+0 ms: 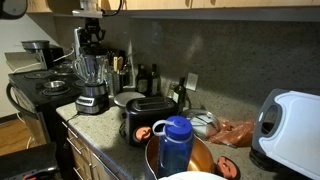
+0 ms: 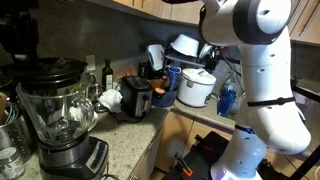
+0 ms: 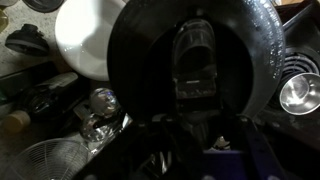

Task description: Cover the jug of the blending machine

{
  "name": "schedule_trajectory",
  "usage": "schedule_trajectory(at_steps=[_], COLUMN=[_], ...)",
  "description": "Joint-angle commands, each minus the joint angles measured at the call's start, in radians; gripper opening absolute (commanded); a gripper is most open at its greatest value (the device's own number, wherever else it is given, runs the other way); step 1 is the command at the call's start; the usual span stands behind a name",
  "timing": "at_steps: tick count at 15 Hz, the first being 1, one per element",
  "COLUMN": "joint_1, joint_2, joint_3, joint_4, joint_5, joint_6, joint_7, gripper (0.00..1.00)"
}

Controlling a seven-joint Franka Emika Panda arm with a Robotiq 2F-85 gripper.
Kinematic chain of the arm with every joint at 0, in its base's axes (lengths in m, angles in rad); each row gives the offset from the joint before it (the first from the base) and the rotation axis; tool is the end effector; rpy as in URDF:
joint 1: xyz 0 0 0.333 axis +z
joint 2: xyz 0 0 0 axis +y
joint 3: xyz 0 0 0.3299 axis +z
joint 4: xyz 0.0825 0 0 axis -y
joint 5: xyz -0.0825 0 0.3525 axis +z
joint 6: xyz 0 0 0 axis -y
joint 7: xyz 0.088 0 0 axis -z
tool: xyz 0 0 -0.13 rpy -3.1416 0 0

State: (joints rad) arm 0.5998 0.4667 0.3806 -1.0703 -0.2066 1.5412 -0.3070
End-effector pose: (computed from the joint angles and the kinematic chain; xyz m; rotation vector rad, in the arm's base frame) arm 0.4384 0.4889 0.5692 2.5369 1.8067 0.0665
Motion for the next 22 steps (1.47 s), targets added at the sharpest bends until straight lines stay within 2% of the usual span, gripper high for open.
schedule_trajectory(at_steps=[1,9,10,11,12,16,17,22], joint_1=[-0.018,-0.04,-0.045,-0.051,-0.057,-0.069,-0.069,-0.065], joint_2=[-0.049,-0.1,-0.107,-0.115,-0.122,-0.145,-0.15,-0.174], joint_3=[0.005,-0.001,0.0,0.0,0.001,0.003,0.003,-0.007], joint_4=[-0.046,-0.13,-0.144,-0.156,-0.17,-0.209,-0.217,-0.251], joint_5=[0.037,0.084,0.091,0.099,0.108,0.141,0.146,0.131], joint_6=[-0.018,-0.001,0.003,0.009,0.017,0.051,0.056,0.05], joint_7=[0.021,0.041,0.04,0.039,0.038,0.04,0.042,0.055], gripper=[0.17,0.17,0.29,0.67,0.68,0.96,1.0,1.0])
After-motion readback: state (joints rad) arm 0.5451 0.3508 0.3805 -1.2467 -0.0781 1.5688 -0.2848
